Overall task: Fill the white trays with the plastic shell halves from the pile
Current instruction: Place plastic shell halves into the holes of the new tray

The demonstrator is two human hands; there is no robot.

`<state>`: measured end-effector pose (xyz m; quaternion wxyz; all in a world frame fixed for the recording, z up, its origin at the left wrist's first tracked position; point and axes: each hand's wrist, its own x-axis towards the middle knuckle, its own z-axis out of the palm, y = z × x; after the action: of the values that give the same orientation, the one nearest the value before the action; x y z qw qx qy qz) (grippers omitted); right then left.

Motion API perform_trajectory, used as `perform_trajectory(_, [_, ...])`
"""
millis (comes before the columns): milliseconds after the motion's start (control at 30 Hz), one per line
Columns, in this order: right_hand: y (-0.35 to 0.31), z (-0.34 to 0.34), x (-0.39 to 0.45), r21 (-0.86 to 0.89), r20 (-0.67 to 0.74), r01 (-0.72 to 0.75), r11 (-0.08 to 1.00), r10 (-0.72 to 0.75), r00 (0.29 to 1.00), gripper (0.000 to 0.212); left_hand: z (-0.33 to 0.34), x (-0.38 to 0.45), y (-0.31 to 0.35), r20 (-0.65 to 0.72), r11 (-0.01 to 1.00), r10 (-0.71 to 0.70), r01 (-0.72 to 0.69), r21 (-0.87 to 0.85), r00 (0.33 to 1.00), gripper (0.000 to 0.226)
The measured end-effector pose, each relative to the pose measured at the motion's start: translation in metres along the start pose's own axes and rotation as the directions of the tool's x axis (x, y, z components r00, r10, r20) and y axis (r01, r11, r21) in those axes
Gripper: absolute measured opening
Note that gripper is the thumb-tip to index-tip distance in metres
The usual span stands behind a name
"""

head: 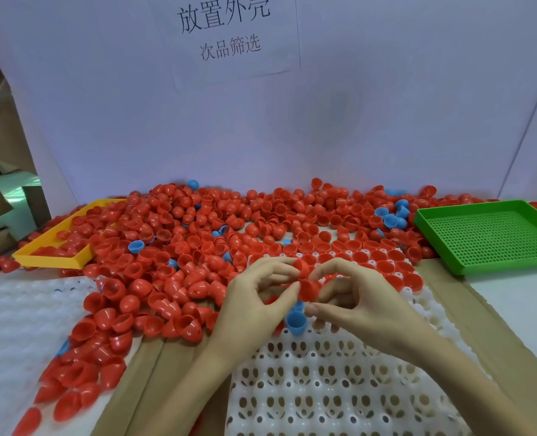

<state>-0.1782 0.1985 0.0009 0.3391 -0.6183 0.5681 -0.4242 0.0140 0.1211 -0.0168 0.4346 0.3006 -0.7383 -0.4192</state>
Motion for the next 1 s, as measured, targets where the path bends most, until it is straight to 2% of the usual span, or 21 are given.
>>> perform_trajectory(100, [0.000,-0.007,0.000,-0.063,0.083,0.005,0.998,0.000,0.997,0.015,0.001,-0.001,-0.001,0.005,0.998,0.022,-0.022,0.063,1.000,0.018])
perform_trajectory(133, [-0.001,-0.010,0.000,-0.085,0.054,0.003,0.996,0.001,0.999,0.011,0.002,-0.001,0.000,0.020,0.993,0.048,-0.050,0.110,0.999,0.017])
perform_trajectory(200, [0.001,-0.017,0.001,-0.110,-0.064,-0.014,0.994,0.007,0.998,0.017,0.003,-0.004,0.000,0.082,0.961,0.118,-0.135,0.243,0.990,0.013])
perform_trajectory(267, [0.004,-0.023,0.003,-0.087,-0.169,-0.047,0.995,0.031,0.985,0.025,0.004,-0.007,-0.001,0.187,0.885,0.171,-0.234,0.401,0.967,0.010])
perform_trajectory(333, [0.008,-0.027,0.004,-0.059,-0.236,-0.073,0.996,0.057,0.970,0.028,0.008,-0.010,-0.004,0.258,0.833,0.182,-0.288,0.473,0.949,0.011])
perform_trajectory(533, [0.010,-0.029,0.004,-0.028,-0.279,-0.106,0.994,0.094,0.956,0.030,0.009,-0.008,0.000,0.221,0.819,0.266,-0.341,0.461,0.938,0.018])
perform_trajectory(667, [0.007,-0.025,0.004,-0.040,-0.272,-0.118,0.992,0.103,0.957,0.028,0.006,-0.009,-0.004,0.398,0.766,0.275,-0.450,0.460,0.875,0.019])
perform_trajectory(733, [0.006,-0.022,0.003,-0.043,-0.268,-0.126,0.991,0.110,0.957,0.028,0.006,-0.009,-0.006,0.428,0.731,0.284,-0.483,0.483,0.858,0.020])
perform_trajectory(833, [0.005,-0.019,0.002,-0.062,-0.259,-0.131,0.989,0.110,0.959,0.028,0.005,-0.006,-0.006,0.406,0.797,0.240,-0.418,0.437,0.882,0.019])
perform_trajectory(933, [0.005,-0.017,0.003,-0.058,-0.249,-0.130,0.990,0.112,0.962,0.029,-0.001,0.011,-0.005,0.326,0.923,0.113,-0.220,0.315,0.939,0.017])
perform_trajectory(1000, [0.005,-0.018,0.003,-0.060,-0.248,-0.131,0.990,0.112,0.962,0.029,-0.004,0.032,-0.006,0.242,0.957,0.060,-0.125,0.263,0.968,0.016])
